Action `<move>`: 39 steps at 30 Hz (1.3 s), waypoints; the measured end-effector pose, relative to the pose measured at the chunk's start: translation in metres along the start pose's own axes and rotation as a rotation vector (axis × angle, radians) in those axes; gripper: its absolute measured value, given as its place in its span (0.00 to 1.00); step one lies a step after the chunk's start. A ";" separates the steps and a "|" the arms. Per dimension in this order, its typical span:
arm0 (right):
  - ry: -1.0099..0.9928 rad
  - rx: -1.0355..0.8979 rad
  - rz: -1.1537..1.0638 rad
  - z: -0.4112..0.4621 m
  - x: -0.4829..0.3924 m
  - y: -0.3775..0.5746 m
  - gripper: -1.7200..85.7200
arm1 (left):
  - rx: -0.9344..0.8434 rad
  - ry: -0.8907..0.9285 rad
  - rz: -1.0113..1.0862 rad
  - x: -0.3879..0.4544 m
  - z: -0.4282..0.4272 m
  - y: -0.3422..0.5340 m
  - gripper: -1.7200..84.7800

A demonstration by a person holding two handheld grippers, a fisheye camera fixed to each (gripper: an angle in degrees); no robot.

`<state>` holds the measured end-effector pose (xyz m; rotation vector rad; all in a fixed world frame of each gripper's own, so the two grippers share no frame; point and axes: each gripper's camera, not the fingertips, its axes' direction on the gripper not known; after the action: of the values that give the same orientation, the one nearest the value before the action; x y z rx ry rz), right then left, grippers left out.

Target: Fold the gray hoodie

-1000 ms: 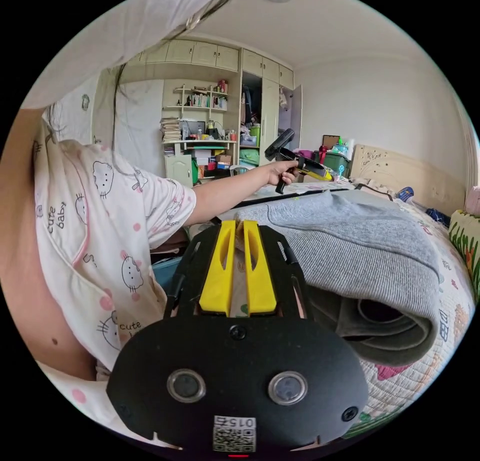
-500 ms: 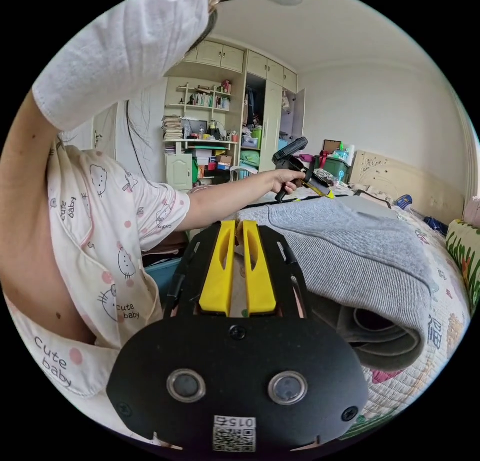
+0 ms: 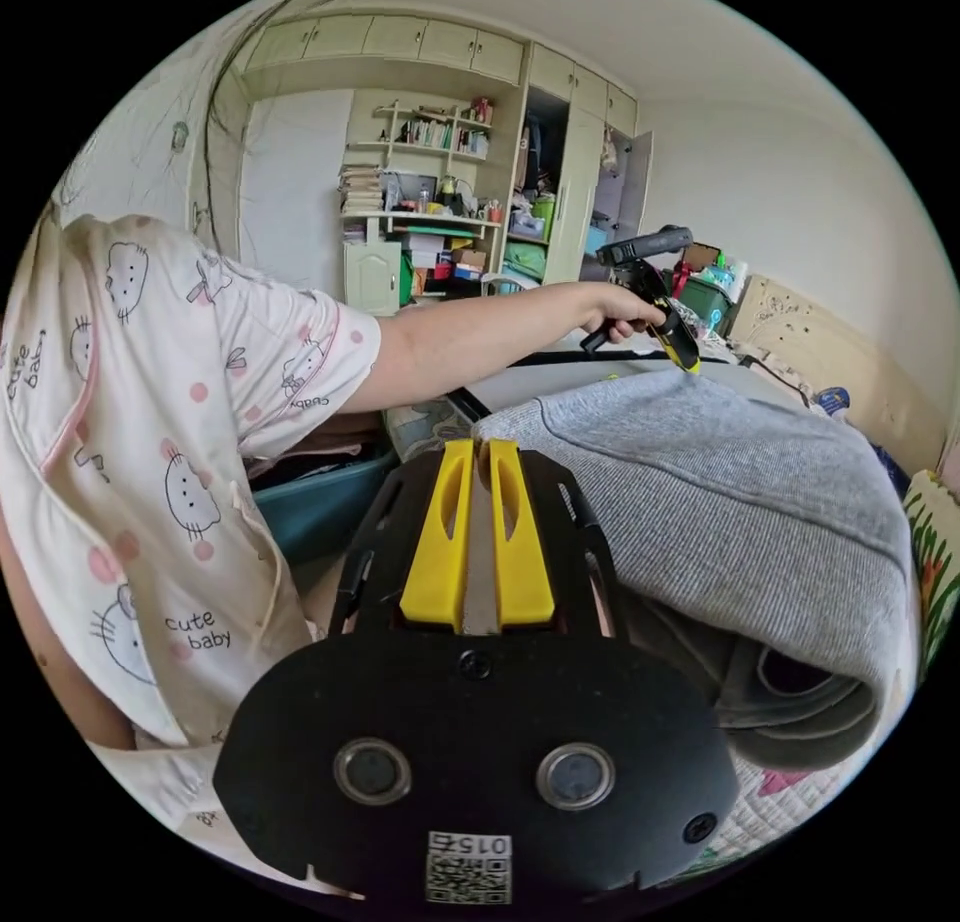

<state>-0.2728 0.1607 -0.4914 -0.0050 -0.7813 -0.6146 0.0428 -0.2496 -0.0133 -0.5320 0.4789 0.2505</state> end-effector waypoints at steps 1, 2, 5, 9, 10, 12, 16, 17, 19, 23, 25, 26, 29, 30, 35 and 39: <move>0.006 -0.015 0.009 0.003 0.004 -0.006 0.07 | 0.002 0.007 -0.001 0.002 0.000 -0.004 0.08; -0.008 -0.026 0.006 0.001 0.007 -0.013 0.08 | 0.007 0.014 -0.004 0.003 -0.001 -0.007 0.08; -0.029 0.051 -0.003 -0.035 0.019 -0.023 0.12 | 0.028 0.032 -0.011 0.005 -0.003 -0.014 0.08; 0.206 0.203 0.055 -0.105 0.073 -0.031 0.08 | 0.040 0.070 -0.035 0.004 -0.005 -0.025 0.08; 0.311 0.239 0.061 -0.121 0.096 -0.034 0.04 | 0.044 0.080 -0.042 0.003 -0.006 -0.028 0.08; 0.458 0.216 0.133 -0.122 0.142 -0.038 0.02 | 0.050 0.093 -0.051 0.003 -0.008 -0.034 0.08; 0.188 -0.075 0.301 -0.055 0.249 -0.040 0.01 | 0.053 0.110 -0.068 0.003 -0.015 -0.048 0.08; 0.166 -0.114 0.307 -0.038 0.260 -0.036 0.01 | 0.055 0.106 -0.066 0.005 -0.018 -0.053 0.08; 0.178 -0.127 0.318 -0.024 0.270 -0.032 0.01 | 0.058 0.096 -0.061 0.008 -0.022 -0.060 0.08; 0.168 -0.140 0.347 -0.002 0.298 -0.035 0.01 | 0.057 0.095 -0.080 0.008 -0.033 -0.077 0.09; 0.154 -0.136 0.341 -0.005 0.311 -0.049 0.02 | 0.059 0.123 -0.115 0.002 -0.041 -0.085 0.09; 0.141 -0.115 0.337 -0.012 0.321 -0.059 0.02 | 0.064 0.160 -0.137 -0.003 -0.048 -0.090 0.09; 0.124 -0.038 0.369 -0.043 0.360 -0.090 0.03 | 0.102 0.307 -0.205 -0.023 -0.068 -0.096 0.12; 0.133 -0.010 0.372 -0.050 0.369 -0.095 0.04 | 0.110 0.333 -0.221 -0.027 -0.071 -0.096 0.12; 0.037 0.157 0.638 -0.075 0.512 -0.118 0.11 | 0.104 0.463 -0.357 -0.055 -0.079 -0.081 0.16; -0.108 0.121 0.803 -0.041 0.607 -0.120 0.16 | 0.040 0.455 -0.332 -0.047 -0.072 -0.085 0.20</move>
<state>0.0221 -0.2610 -0.1461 -0.2317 -0.8400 0.1965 0.0055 -0.3644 -0.0085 -0.6222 0.8237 -0.2047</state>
